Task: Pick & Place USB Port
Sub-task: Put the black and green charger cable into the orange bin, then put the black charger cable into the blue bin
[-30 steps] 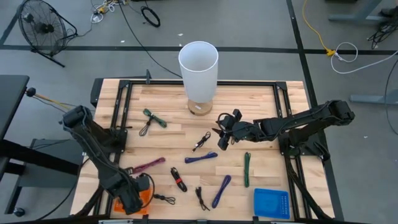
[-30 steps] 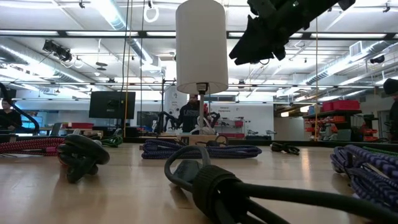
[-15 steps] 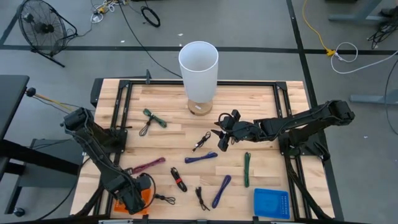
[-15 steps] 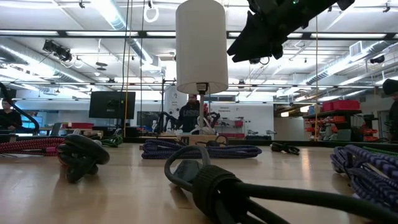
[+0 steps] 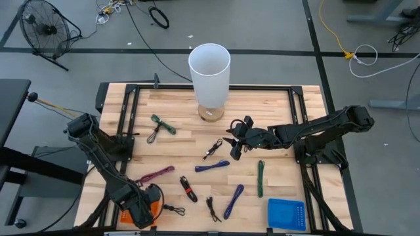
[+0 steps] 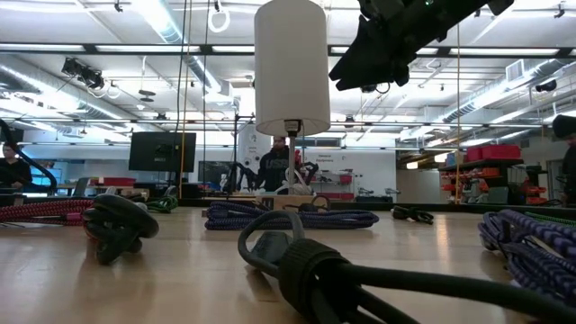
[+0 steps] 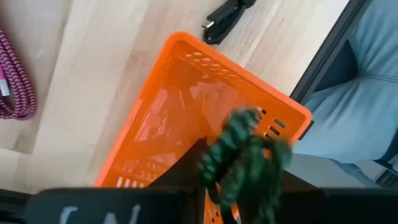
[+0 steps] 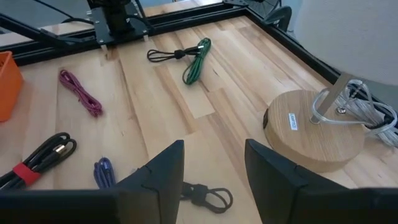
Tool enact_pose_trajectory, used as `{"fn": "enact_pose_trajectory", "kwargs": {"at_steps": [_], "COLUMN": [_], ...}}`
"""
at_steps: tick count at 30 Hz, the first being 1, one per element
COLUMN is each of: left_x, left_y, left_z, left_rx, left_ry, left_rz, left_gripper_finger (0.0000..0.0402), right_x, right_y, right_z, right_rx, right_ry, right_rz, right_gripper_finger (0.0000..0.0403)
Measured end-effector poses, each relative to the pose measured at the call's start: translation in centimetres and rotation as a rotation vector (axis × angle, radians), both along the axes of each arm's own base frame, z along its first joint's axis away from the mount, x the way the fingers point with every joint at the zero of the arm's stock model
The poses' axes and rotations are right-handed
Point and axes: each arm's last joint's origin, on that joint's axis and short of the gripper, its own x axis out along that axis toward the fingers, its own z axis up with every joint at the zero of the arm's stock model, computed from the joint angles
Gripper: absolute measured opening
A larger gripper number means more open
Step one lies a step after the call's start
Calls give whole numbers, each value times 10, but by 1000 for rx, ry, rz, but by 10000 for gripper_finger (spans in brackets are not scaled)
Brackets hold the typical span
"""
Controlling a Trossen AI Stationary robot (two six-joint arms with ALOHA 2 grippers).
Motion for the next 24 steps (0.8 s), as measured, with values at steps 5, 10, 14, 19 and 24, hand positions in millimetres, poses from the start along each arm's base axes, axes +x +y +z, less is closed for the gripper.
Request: {"fn": "enact_pose_trajectory", "kwargs": {"at_steps": [5, 10, 14, 19, 24], "left_x": [0, 0, 0, -1, 3], "left_y": [0, 2, 11, 33, 50], "left_z": [0, -1, -2, 5, 24], "left_rx": [8, 33, 102, 260, 408], "left_ry": [-8, -6, 19, 75, -33], "left_rz": [7, -3, -43, -19, -92], "left_gripper_finger": [89, 96, 91, 90, 89], "right_x": [0, 0, 0, 0, 0], "right_y": [0, 0, 0, 0, 0], "right_z": [0, 0, 0, 0, 0], "right_rx": [-1, -1, -1, -1, -2], "right_ry": [4, 4, 4, 4, 3], "right_rz": [0, 0, 0, -1, -1], "right_gripper_finger": [169, 169, 169, 169, 169]}}
